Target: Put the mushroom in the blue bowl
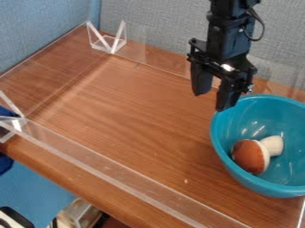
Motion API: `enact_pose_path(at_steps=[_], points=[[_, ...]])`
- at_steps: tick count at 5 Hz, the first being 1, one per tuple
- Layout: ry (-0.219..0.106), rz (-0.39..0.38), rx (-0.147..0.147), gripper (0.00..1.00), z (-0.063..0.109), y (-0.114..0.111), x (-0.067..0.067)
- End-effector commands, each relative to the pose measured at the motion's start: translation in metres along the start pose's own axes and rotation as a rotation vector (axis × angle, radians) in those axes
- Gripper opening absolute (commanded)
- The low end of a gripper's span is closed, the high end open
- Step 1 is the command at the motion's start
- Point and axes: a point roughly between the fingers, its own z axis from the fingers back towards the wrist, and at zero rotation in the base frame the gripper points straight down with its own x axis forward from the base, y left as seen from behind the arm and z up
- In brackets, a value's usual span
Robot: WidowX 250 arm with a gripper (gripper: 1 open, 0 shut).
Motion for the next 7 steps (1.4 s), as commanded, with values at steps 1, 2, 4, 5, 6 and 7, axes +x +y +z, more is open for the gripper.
enact_pose_path(at_steps=[1,2,4,5,6,7], points=[[-0.050,-0.064,0.014,1.00,0.016,0.001,-0.003],[-0.048,-0.087,0.010,0.00,0.011,0.000,0.000],[-0.057,-0.066,0.015,0.00,-0.002,-0.003,-0.004],[-0.035,-0.093,0.002,0.00,-0.009,0.011,0.004],[-0.014,-0.122,-0.011,0.00,-0.017,0.022,0.012],[-0.002,-0.145,-0.017,0.00,-0.022,0.019,0.020]])
